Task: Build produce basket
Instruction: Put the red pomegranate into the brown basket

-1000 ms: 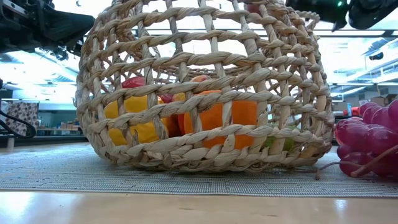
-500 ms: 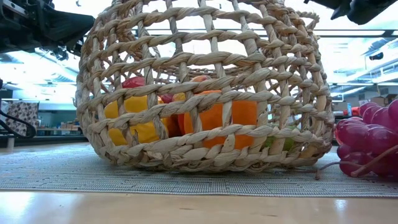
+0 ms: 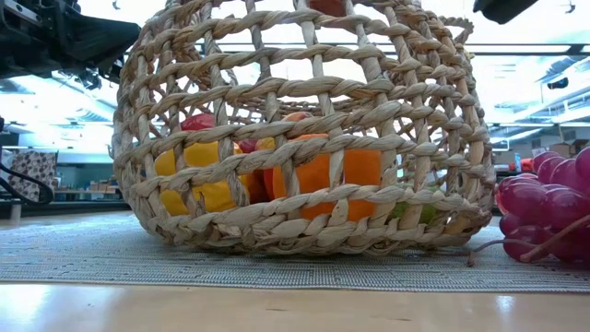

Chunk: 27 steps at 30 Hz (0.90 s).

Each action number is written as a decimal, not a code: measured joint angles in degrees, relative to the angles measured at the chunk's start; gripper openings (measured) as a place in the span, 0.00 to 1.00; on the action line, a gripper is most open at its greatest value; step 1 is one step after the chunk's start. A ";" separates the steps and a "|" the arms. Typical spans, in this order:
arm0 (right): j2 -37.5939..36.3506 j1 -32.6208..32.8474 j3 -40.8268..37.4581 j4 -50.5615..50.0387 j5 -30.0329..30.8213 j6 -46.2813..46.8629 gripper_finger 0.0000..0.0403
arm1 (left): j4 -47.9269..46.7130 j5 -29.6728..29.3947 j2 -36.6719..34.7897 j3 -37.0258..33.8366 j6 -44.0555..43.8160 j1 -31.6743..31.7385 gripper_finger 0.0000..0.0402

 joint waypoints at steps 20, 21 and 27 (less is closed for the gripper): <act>17.89 9.97 16.94 0.24 19.31 -45.57 0.87 | 0.00 0.00 0.01 0.00 0.00 0.00 0.09; 17.89 10.22 16.94 0.14 19.41 -45.97 0.87 | 0.01 0.00 0.01 0.00 0.00 0.01 0.09; 17.91 11.27 16.92 -0.28 21.44 -47.00 0.87 | 0.04 0.00 0.00 0.01 0.00 0.01 0.07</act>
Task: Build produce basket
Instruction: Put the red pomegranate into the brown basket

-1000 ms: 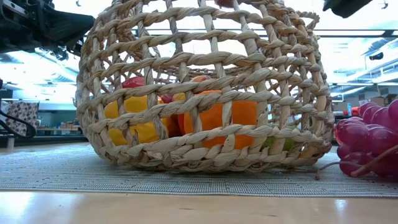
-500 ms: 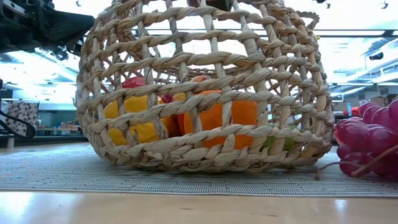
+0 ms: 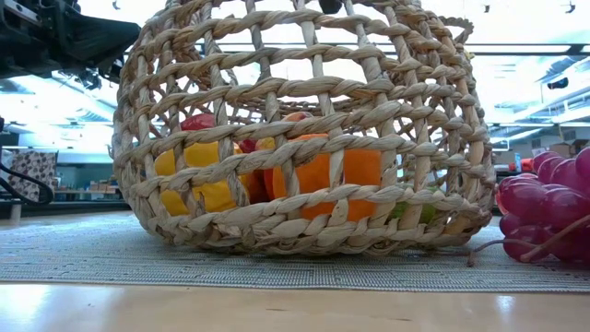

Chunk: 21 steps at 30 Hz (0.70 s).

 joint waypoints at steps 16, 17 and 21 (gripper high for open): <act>-0.04 -1.31 -0.02 -0.49 -0.72 5.09 0.87 | 0.00 0.00 0.00 -0.01 0.00 -0.01 0.07; -0.04 -2.11 -0.02 -2.17 -1.23 6.94 0.87 | 0.00 0.00 0.00 0.00 0.00 -0.01 0.07; -0.04 -6.10 -0.03 -12.91 -8.00 16.87 0.87 | 0.00 0.00 0.00 0.00 0.00 -0.01 0.08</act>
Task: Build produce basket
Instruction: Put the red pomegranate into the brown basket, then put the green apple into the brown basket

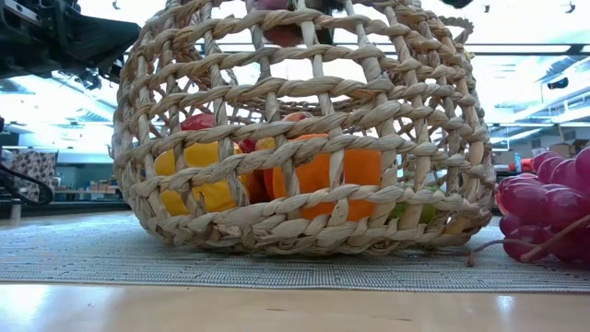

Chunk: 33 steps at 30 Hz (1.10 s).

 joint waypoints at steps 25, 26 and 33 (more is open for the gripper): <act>0.00 -11.96 -0.06 -18.33 -26.91 39.32 0.94 | -0.02 0.02 0.00 -0.02 0.00 0.02 0.08; 0.00 -12.02 -0.06 -18.31 -26.89 39.62 0.96 | -0.02 0.00 0.00 -0.01 0.00 0.01 0.07; 0.00 -11.41 -0.06 -13.46 -24.56 39.73 0.98 | -0.02 0.00 0.00 0.00 0.00 0.02 0.08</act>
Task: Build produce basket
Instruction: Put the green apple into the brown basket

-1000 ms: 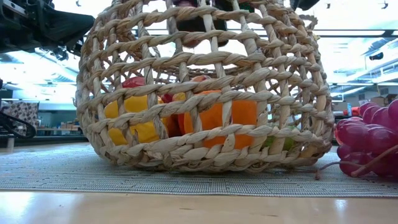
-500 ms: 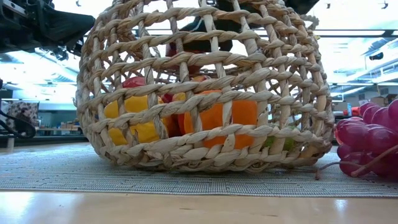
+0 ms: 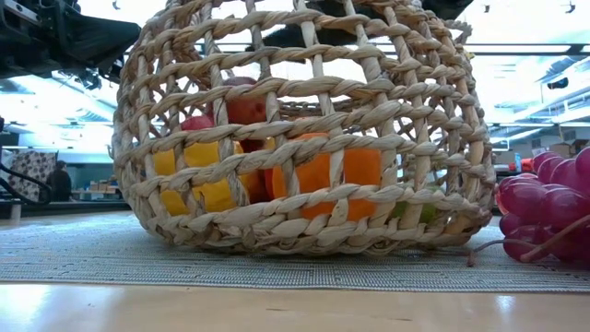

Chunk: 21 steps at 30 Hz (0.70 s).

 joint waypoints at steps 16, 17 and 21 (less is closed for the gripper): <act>-10.30 17.06 0.00 20.43 40.41 -13.97 0.95 | -0.02 0.00 0.00 -0.01 0.00 0.01 0.08; -10.73 18.41 0.00 19.82 40.41 -13.99 0.95 | -0.02 0.00 0.00 0.00 0.00 -0.02 0.08; -12.06 23.79 0.00 15.59 39.82 -14.67 0.94 | -0.02 0.00 0.00 0.00 0.00 0.00 0.09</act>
